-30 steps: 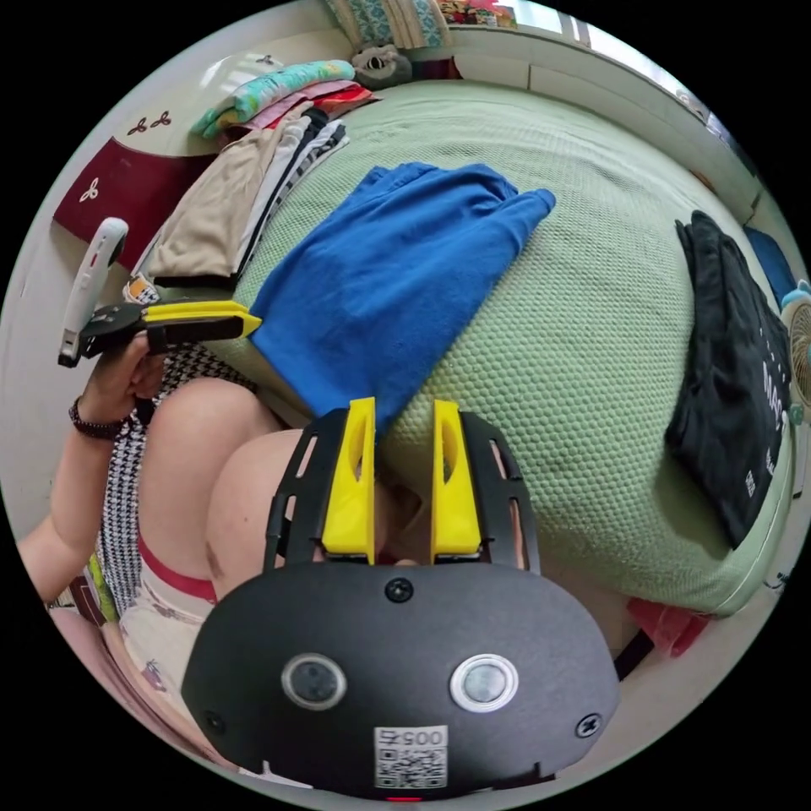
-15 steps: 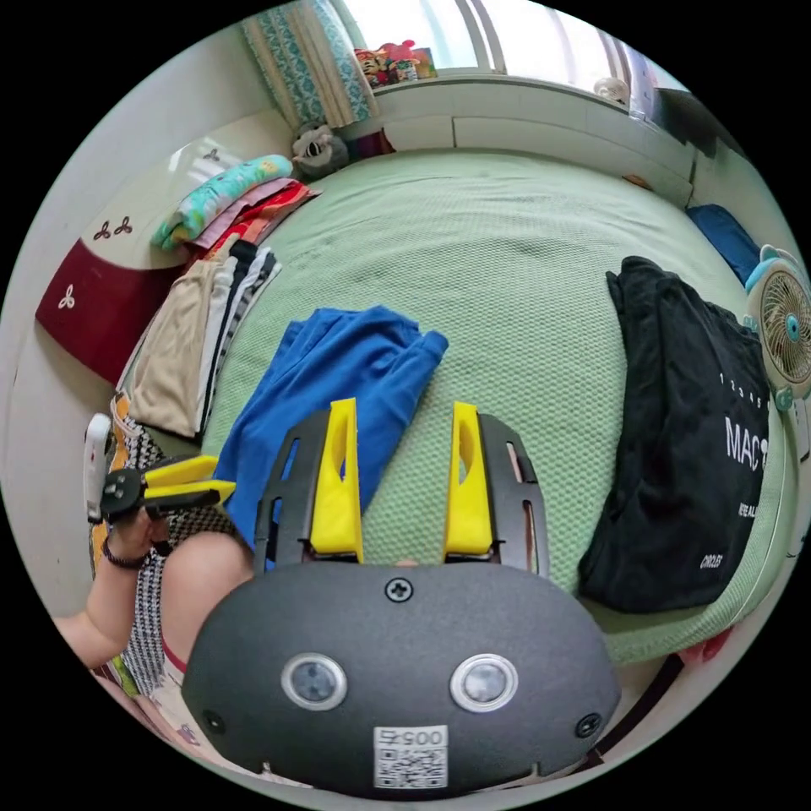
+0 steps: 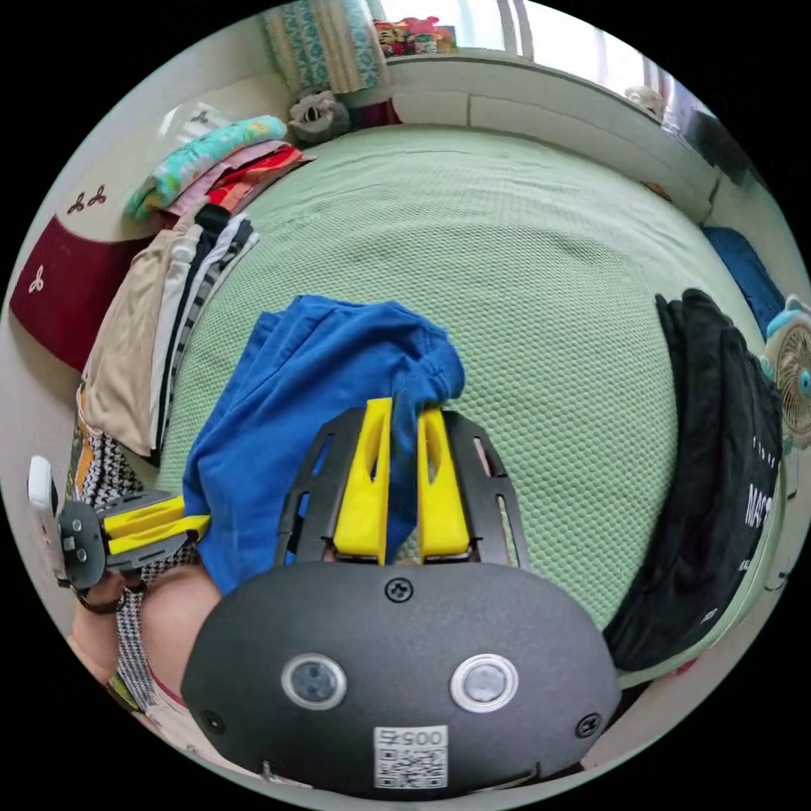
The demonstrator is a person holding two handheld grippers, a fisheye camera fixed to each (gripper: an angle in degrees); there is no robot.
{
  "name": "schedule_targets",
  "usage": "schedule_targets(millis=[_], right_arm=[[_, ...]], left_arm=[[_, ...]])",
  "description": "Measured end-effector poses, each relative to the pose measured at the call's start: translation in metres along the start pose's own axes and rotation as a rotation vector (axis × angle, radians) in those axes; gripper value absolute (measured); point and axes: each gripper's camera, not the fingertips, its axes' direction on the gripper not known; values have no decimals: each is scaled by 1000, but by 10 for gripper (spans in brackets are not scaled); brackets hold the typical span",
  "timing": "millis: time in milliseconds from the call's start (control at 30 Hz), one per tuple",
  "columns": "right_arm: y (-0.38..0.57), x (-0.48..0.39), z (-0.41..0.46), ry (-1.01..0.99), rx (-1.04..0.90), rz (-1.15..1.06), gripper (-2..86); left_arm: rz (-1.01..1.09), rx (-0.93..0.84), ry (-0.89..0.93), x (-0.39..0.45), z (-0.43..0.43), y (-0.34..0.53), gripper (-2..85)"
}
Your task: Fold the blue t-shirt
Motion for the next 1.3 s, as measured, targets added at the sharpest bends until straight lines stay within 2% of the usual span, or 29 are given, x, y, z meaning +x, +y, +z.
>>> schedule_targets(millis=[267, 500, 767, 900, 1067, 1133, 1200, 1300], right_arm=[[19, -56, -78, 57, 141, -98, 40], [35, -118, -151, 123, 261, -186, 42], [25, -205, -217, 68, 389, -295, 42], [-7, -267, -230, 26, 430, -363, 44], [-69, -319, -203, -15, 400, -329, 53], [-93, -326, -167, 14, 328, -215, 75], [-92, -325, -144, -4, 278, -167, 93], [-54, -328, -111, -65, 229, -261, 95]], left_arm=[[-46, 153, 117, -12, -57, 42, 49], [-66, 306, 109, -18, -119, 90, 48], [-153, 473, 76, -61, -195, 151, 49], [-213, 522, -2, -94, -229, 167, 49], [-291, 489, -110, -138, -227, 149, 50], [-349, 437, -152, -160, -204, 132, 51], [-421, 306, -184, -188, -162, 112, 51], [-442, 277, -179, -200, -138, 111, 51]])
